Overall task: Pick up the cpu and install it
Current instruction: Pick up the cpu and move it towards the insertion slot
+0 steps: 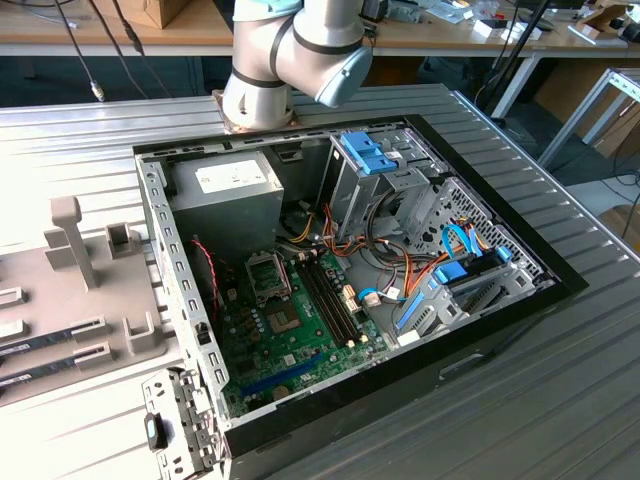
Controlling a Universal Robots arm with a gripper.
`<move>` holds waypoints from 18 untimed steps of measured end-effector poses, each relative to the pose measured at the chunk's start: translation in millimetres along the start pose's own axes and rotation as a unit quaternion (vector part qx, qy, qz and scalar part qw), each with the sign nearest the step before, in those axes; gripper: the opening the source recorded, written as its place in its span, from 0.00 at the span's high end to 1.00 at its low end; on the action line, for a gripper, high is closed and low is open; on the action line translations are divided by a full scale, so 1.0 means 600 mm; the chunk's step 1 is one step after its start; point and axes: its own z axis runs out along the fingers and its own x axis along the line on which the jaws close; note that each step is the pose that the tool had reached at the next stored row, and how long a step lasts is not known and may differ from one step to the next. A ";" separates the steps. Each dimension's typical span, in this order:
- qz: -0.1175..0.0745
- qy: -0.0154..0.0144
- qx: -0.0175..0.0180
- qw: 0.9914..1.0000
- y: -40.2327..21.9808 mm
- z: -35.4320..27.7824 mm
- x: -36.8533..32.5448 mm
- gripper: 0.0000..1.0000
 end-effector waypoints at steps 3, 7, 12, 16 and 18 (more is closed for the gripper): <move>0.000 0.000 0.000 1.000 0.000 0.000 -0.008 0.53; 0.000 0.000 0.000 1.000 -0.001 0.001 -0.020 0.53; 0.000 0.000 0.000 1.000 -0.002 0.002 -0.031 0.53; 0.000 0.000 0.000 1.000 -0.002 0.002 -0.039 0.53; 0.000 0.000 0.000 1.000 -0.002 0.003 -0.043 0.53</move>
